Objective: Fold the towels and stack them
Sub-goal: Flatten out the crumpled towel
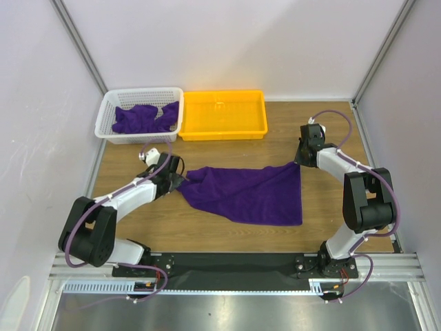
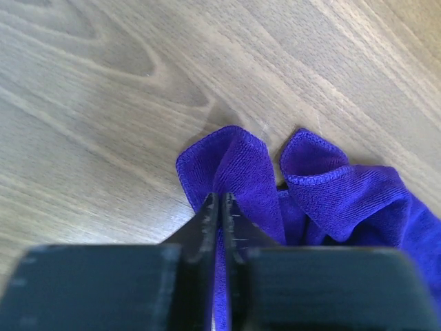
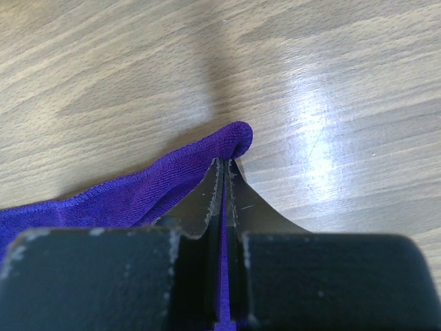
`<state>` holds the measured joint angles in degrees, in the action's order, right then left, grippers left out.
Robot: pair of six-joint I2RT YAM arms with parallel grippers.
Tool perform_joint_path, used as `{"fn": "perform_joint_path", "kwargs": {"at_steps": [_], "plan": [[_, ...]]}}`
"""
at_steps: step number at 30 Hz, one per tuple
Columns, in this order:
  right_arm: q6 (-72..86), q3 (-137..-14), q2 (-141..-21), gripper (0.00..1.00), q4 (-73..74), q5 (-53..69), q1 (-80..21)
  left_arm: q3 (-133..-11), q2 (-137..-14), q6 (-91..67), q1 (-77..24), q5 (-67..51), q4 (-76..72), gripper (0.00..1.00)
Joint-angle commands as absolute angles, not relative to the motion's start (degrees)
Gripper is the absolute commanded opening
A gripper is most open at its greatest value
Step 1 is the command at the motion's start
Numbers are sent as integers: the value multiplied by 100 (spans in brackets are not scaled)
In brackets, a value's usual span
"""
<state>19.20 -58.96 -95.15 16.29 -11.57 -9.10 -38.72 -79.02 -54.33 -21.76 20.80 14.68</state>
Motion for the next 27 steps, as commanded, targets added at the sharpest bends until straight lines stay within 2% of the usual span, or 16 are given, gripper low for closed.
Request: {"fn": "perform_joint_path", "kwargs": {"at_steps": [1,2,6,13,18,24,25,26,27], "plan": [[1846,-6135,-9562,0,1661,-1292,-879,-3858,-7743,-5563,-2215,2153,1379,3],[1854,-6135,-9554,0,1670,-1301,-888,-3867,-7682,-5581,-2224,2171,1449,0],[1863,-6170,-9580,0,1696,-1283,-888,-3954,-7191,-5703,-2224,2294,2002,0],[1846,-6258,-9527,0,1828,-1415,-879,-4096,-5662,-6222,-2373,2496,4146,0],[1863,-6267,-9554,0,1890,-1415,-879,-3728,-5011,-6916,-2391,2303,5429,0],[1846,-6328,-9677,0,2074,-1248,-914,-3191,-4676,-7339,-2391,2040,5555,1],[1837,-6346,-9694,0,2135,-1248,-931,-3130,-4684,-7408,-2391,2022,5563,3],[1820,-6407,-9703,0,2171,-1257,-932,-3129,-4702,-7418,-2391,2004,5572,17],[1802,-6442,-9721,0,2223,-1239,-949,-3172,-4711,-7418,-2391,2021,5633,26]]}}
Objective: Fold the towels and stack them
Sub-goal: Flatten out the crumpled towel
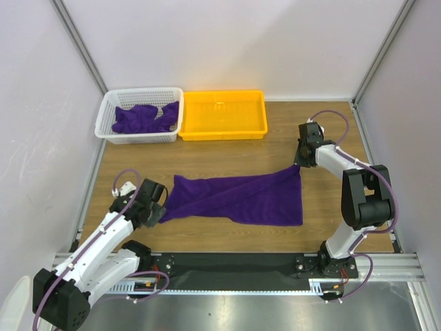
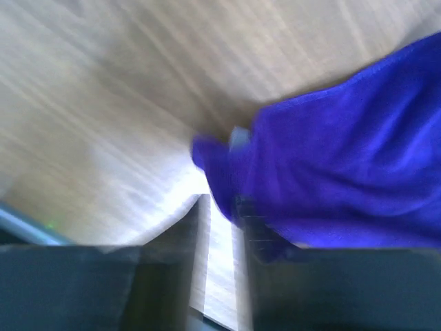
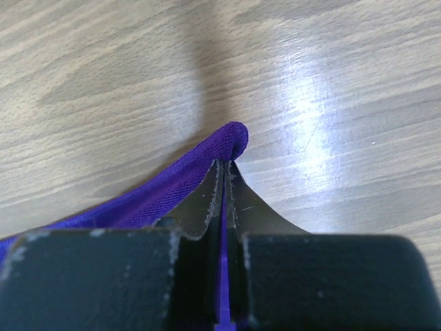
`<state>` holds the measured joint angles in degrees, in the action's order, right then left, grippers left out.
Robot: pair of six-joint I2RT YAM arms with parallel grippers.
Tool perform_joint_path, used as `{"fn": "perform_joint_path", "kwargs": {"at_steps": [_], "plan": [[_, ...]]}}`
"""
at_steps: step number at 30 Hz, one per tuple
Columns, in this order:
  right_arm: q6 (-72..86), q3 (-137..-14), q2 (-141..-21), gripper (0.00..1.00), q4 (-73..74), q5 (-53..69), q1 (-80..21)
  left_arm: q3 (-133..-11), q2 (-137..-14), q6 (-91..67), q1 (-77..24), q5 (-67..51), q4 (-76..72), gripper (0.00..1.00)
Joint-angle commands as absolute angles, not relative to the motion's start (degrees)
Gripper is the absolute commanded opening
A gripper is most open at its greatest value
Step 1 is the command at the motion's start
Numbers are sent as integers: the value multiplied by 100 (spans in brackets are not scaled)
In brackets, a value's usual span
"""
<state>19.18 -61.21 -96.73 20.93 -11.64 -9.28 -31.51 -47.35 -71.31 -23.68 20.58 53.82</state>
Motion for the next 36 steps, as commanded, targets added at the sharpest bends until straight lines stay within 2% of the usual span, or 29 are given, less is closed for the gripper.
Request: {"fn": "perform_joint_path", "kwargs": {"at_steps": [1,2,3,4,5,6,7,9,11,15,19,21,22,24,30,36], "plan": [[1776,-6486,-9729,0,2319,-1213,-967,-3225,-4711,-7392,-2391,2056,5660,44],[1732,-6591,-9738,0,2381,-1161,-975,-3286,-4702,-7322,-2391,2118,5669,53],[1705,-6661,-9747,6,2434,-1099,-993,-3470,-4659,-7217,-2391,2170,5652,60],[1705,-6723,-9756,13,2574,-1064,-1002,-3611,-4641,-7059,-2399,2345,5660,73],[1705,-6854,-9756,19,2653,-1029,-1011,-3743,-4649,-6945,-2391,2434,5651,79],[1714,-6916,-9730,34,2733,-959,-1037,-4014,-4684,-6769,-2391,2504,5530,85],[1714,-6952,-9695,43,2864,-932,-1046,-4156,-4728,-6402,-2391,2653,5433,90],[1766,-6996,-9529,62,2996,-809,-1081,-4402,-4938,-5857,-2391,2725,4752,93],[1871,-6987,-9405,69,3119,-747,-1090,-4534,-5167,-5073,-2391,2681,4256,94],[2144,-6874,-8948,72,3418,-677,-1099,-4999,-6010,-4404,-2373,2453,3193,93],[2495,-6383,-8377,72,3682,-615,-1107,-5281,-7038,-4009,-2329,2215,2751,91],[2627,-6188,-8034,73,3744,-598,-1116,-5387,-7627,-3850,-2250,2005,2541,87],[2689,-6066,-7920,73,3779,-580,-1116,-5414,-7786,-3763,-2128,1934,2470,80],[2856,-5732,-7596,73,3779,-519,-1116,-5397,-8180,-3674,-2013,1794,2164,74],[3181,-5169,-7137,72,3788,-448,-1107,-5308,-8762,-3559,-1749,1362,1503,69],[3252,-5177,-7119,72,3876,-562,-1107,-5204,-9114,-3647,-1749,1327,1389,63]]}}
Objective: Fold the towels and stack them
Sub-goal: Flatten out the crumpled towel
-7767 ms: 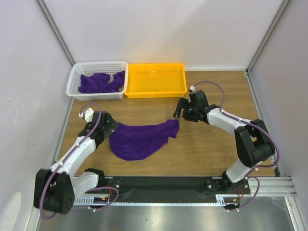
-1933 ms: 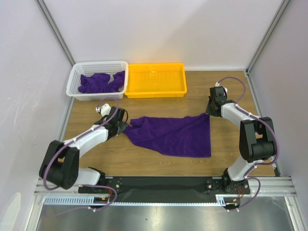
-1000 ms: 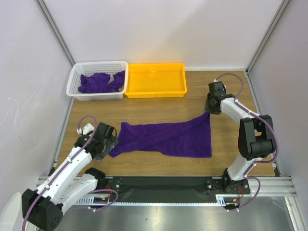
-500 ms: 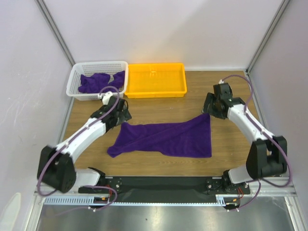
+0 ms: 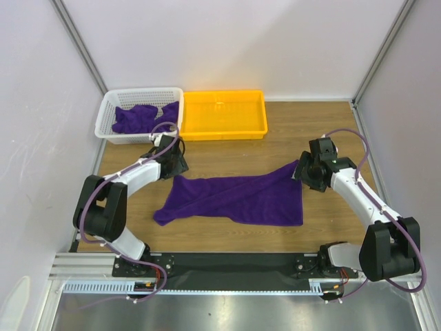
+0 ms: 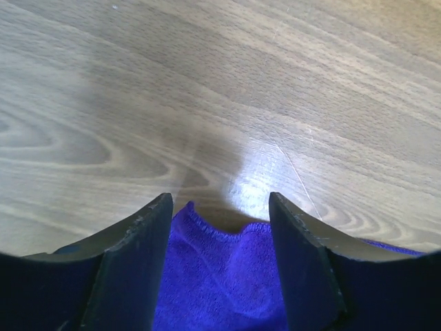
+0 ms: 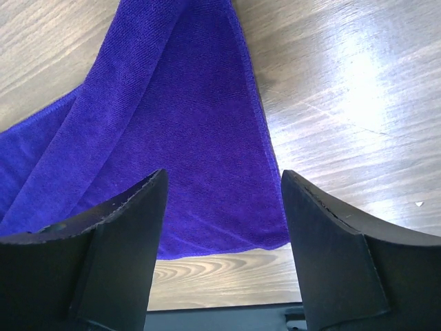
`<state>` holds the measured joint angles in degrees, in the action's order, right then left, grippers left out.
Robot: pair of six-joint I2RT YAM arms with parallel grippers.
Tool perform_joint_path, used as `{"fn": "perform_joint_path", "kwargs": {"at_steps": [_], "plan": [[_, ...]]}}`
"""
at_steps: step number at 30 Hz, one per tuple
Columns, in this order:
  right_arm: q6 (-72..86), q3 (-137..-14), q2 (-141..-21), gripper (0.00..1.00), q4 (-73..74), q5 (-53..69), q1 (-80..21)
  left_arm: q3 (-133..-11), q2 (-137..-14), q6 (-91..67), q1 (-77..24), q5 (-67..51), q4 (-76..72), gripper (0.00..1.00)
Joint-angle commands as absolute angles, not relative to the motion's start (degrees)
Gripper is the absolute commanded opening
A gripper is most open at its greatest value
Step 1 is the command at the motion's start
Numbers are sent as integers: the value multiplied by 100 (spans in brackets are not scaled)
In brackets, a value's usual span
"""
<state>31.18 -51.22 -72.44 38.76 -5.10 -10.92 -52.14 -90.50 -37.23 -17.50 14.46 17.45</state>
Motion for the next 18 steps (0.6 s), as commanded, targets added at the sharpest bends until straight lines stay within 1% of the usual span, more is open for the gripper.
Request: {"fn": "perform_joint_path", "kwargs": {"at_steps": [1,3,6,7,8,10,12,13,14,18], "plan": [[3252,-5203,-7145,72,3893,-571,-1107,-5177,-9158,-3691,-1749,1353,1371,59],[3243,-5247,-7163,72,3911,-580,-1099,-5151,-9176,-3735,-1749,1432,1406,56],[3234,-5317,-7251,71,3946,-580,-1099,-5098,-9211,-3771,-1749,1538,1415,43],[3217,-5343,-7268,71,3938,-580,-1099,-5080,-9202,-3797,-1749,1555,1415,35],[3225,-5344,-7312,72,3946,-589,-1099,-5080,-9202,-3797,-1749,1599,1432,32],[3252,-5379,-7356,72,3981,-606,-1099,-5080,-9193,-3814,-1749,1652,1468,31],[3269,-5405,-7383,71,3973,-589,-1107,-5089,-9202,-3797,-1749,1696,1476,21],[3270,-5405,-7383,71,3973,-589,-1107,-5098,-9220,-3797,-1749,1731,1494,5],[3278,-5405,-7392,71,3973,-589,-1107,-5106,-9228,-3814,-1749,1784,1555,0],[3305,-5423,-7392,71,3973,-589,-1108,-5177,-9194,-3814,-1749,1924,1626,0]]}}
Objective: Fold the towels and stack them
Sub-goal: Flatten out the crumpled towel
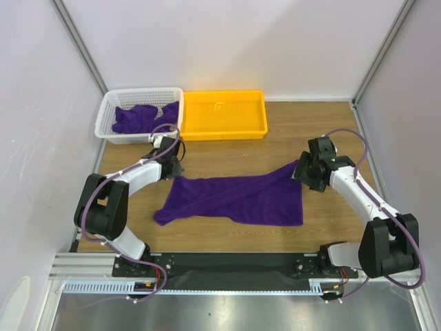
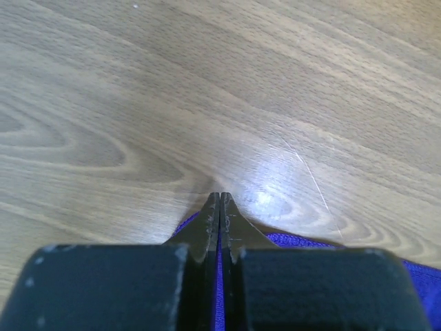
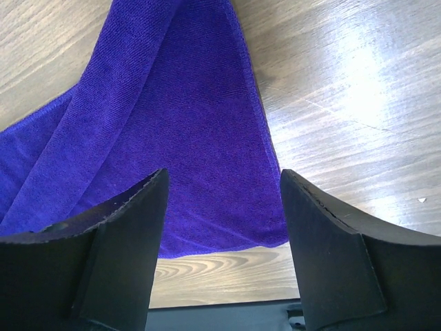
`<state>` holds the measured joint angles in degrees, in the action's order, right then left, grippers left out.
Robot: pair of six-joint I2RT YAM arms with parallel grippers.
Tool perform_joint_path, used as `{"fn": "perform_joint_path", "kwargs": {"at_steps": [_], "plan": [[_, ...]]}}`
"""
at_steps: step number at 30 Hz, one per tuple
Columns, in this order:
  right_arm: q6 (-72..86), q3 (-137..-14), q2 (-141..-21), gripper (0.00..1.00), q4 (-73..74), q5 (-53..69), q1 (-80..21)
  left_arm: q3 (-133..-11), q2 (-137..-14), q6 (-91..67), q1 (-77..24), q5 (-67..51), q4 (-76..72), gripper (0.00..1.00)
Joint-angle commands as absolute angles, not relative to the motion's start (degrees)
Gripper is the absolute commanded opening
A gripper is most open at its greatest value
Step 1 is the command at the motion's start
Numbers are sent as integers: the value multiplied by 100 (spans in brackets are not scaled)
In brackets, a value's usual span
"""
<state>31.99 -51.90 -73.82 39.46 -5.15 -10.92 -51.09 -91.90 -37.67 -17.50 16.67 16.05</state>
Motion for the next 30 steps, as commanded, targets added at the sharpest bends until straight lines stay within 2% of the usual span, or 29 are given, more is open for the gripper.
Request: {"fn": "perform_joint_path", "kwargs": {"at_steps": [1,12,17,18,19,20,21,24,27,30], "plan": [[3305,-5423,-7383,71,3973,-589,-1107,-5194,-9141,-3814,-1740,1986,1652,0],[3331,-5344,-7629,70,3946,-475,-1248,-5616,-8886,-3928,-1670,3444,1749,0],[3357,-5239,-7655,70,3990,-431,-1327,-5765,-8947,-3806,-1600,3191,1704,1],[3375,-5221,-7638,70,4016,-439,-1327,-5766,-8939,-3719,-1600,3051,1740,5],[3392,-5221,-7629,70,4025,-448,-1327,-5740,-8878,-3631,-1600,2693,1732,20],[3410,-5221,-7620,70,4034,-448,-1327,-5704,-8833,-3560,-1600,2463,1705,27],[3445,-5212,-7603,70,4060,-440,-1327,-5582,-8772,-3464,-1600,2261,1705,44],[3463,-5168,-7576,70,4069,-378,-1327,-5249,-8482,-3454,-1608,1803,1723,65],[3463,-5150,-7594,70,4104,-308,-1336,-4967,-8201,-3419,-1608,1582,1723,75],[3437,-5124,-7611,70,4131,-246,-1336,-4747,-8042,-3375,-1643,1424,1653,78]]}}
